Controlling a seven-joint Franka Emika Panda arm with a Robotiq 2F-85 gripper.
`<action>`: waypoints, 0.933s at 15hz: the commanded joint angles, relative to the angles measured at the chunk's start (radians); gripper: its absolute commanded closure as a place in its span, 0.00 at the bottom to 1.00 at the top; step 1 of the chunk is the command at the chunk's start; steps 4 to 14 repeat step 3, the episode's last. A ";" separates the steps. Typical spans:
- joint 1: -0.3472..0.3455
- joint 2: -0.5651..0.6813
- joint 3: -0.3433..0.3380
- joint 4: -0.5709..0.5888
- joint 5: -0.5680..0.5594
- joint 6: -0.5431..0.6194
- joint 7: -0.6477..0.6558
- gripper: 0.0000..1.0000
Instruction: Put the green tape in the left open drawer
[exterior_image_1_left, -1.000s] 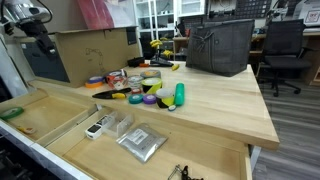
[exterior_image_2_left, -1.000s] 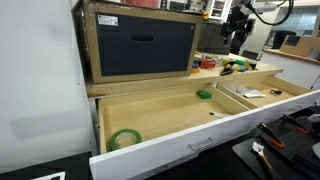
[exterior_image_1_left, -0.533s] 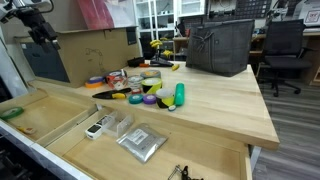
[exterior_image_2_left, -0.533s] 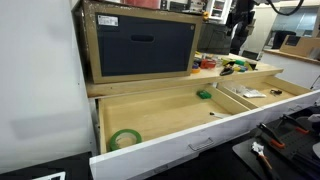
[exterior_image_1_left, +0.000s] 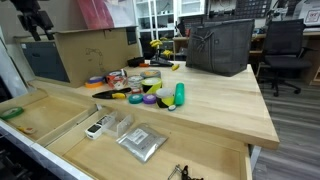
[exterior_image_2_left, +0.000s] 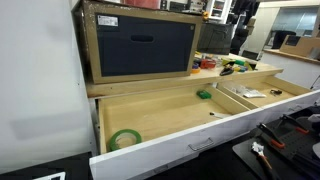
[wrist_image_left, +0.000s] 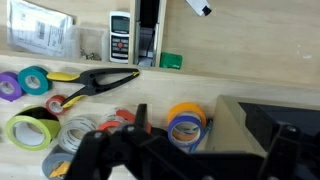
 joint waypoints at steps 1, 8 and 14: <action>-0.007 0.001 0.011 0.003 0.001 -0.003 0.001 0.00; -0.007 0.001 0.012 0.003 0.000 -0.003 0.002 0.00; -0.007 0.001 0.012 0.003 0.000 -0.003 0.002 0.00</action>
